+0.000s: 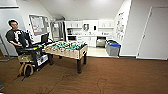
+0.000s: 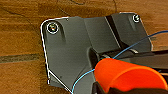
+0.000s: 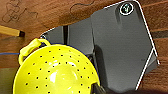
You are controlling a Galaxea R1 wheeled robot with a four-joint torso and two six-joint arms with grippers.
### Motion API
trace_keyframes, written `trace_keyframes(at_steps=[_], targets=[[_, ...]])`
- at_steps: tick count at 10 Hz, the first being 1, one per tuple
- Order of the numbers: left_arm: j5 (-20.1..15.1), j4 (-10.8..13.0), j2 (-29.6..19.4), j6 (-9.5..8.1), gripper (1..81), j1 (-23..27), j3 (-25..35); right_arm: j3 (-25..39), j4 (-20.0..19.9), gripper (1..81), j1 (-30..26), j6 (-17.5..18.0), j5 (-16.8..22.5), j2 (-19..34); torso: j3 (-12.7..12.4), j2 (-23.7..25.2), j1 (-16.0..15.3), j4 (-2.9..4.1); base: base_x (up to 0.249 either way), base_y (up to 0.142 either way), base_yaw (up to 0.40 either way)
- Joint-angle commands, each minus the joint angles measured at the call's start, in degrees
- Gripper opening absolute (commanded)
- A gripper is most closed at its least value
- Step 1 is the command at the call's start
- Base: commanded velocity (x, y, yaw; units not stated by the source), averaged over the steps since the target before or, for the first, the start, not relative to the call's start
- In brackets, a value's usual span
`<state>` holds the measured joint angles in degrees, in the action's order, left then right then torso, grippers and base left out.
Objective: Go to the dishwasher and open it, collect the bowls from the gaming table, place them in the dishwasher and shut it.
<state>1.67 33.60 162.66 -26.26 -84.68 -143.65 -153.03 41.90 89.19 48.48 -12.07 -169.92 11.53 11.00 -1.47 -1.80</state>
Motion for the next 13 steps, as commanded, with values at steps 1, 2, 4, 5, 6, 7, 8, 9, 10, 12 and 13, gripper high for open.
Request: trace_keyframes(at_steps=[1, 2, 4, 5, 6, 7, 8, 9, 10, 12, 13], targets=[[-1.8, -0.3, -1.1, -0.11, 1.0, 3.1, 0.6, 0.2, 0.8, 1.0, -2.7, -0.1, 1.5, 0.3, 0.0, 0.0, 0.0, 0.0, 0.0, 0.0, 0.0], [-1.8, -0.3, -1.1, -0.11, 1.0, 3.1, 0.6, 0.2, 0.8, 1.0, -2.9, -0.1, 1.5, 0.3, 0.0, 0.0, 0.0, 0.0, 0.0, 0.0, 0.0], [-1.6, -0.3, -1.1, -0.11, 1.0, 3.1, 0.7, 0.2, 0.8, 1.0, -2.9, -0.1, 1.4, 0.4, 0.0, 0.0, 0.0, 0.0, 0.0, 0.0, 0.0], [-1.6, -0.3, -1.1, -0.11, 1.0, 3.0, 0.7, 0.2, 0.8, 1.0, -2.9, -0.1, 1.4, 0.4, 0.0, 0.0, 0.0, 0.0, 0.0, 0.0, 0.0], [-1.6, -0.3, -1.0, -0.11, 1.0, 3.0, 0.7, 0.2, 0.8, 1.0, -2.9, -0.1, 1.4, 0.4, 0.0, 0.0, 0.0, 0.0, 0.0, 0.0, 0.0], [-1.6, -0.3, -1.0, -0.11, 1.0, 2.9, 0.7, 0.2, 0.9, 1.0, -2.7, -0.1, 1.4, 0.3, 0.0, 0.0, 0.0, 0.0, 0.0, 0.0, 0.0], [-1.6, -0.3, -1.1, -0.11, 1.0, 2.9, 0.7, 0.2, 0.9, 1.0, -2.9, -0.1, 1.4, 0.3, 0.0, 0.0, 0.0, 0.0, 0.0, 0.0, 0.0], [-1.6, -0.3, -1.1, -0.11, 1.0, 2.9, 0.7, 0.2, 0.9, 1.0, -2.9, -0.1, 1.4, 0.3, 0.0, 0.0, 0.0, 0.0, 0.075, 0.0, 0.0], [-1.6, -0.3, -1.0, -0.02, 1.0, 2.9, 0.7, 0.2, 0.9, 1.0, -2.7, -0.1, 1.4, 0.3, 0.0, 0.0, 0.1, 0.0, 0.082, 0.0, 0.0], [-1.6, -0.3, -1.0, -0.02, 1.0, 2.9, 0.7, 0.2, 0.9, 1.0, -2.9, -0.1, 1.4, 0.4, 0.0, 0.0, 0.0, 0.0, 0.085, 0.0, 0.0], [-1.6, -0.3, -1.0, -0.02, 1.0, 2.8, 0.7, 0.2, 0.9, 1.0, -2.9, -0.1, 1.4, 0.4, 0.0, 0.0, 0.1, 0.0, 0.086, 0.0, 0.0]])
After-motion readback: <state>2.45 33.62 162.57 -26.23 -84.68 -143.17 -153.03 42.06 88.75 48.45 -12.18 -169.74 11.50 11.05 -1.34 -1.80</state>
